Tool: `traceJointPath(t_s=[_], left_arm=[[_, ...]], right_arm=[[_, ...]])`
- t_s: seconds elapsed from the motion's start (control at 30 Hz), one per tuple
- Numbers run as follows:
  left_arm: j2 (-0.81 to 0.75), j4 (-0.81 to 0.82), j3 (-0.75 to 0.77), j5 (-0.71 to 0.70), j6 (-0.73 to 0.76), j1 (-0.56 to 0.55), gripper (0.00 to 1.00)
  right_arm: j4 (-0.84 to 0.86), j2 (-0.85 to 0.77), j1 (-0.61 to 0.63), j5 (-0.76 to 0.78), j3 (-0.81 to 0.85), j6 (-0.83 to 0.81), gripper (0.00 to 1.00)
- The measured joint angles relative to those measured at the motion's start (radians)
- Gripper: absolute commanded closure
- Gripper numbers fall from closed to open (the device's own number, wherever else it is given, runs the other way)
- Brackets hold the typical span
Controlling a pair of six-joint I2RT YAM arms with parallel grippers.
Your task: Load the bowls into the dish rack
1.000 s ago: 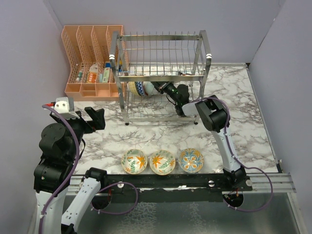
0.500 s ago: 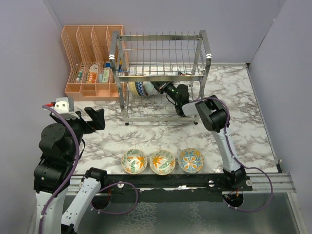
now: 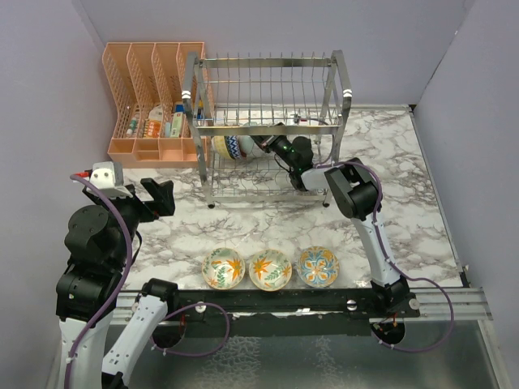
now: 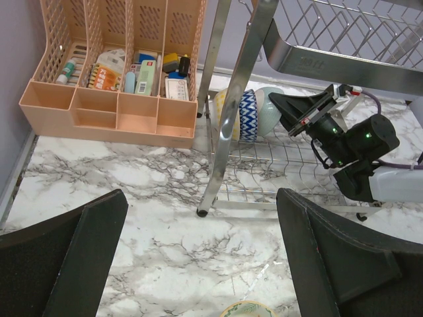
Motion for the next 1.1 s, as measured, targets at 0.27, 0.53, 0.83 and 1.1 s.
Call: traceJointPath(t_s=[0.27,0.53,0.83,1.1], left_arm=[[0.0,0.0,0.0,-0.001,0.001,0.0,0.01],[0.0,0.0,0.0,-0.002,0.001,0.0,0.01],[0.0,0.0,0.0,-0.002,0.0,0.0,0.01],[0.0,0.0,-0.001,-0.002,0.0,0.0,0.01]], right_arm=[[-0.037,-0.019,0.0,-0.003,-0.004,-0.047,0.99],[-0.052,-0.043,-0.003,-0.004,-0.032,-0.07,0.99],[-0.057,-0.043,-0.006,-0.018,-0.034,-0.07,0.92],[-0.063,-0.049,-0.009,-0.019,-0.046,-0.079,0.76]])
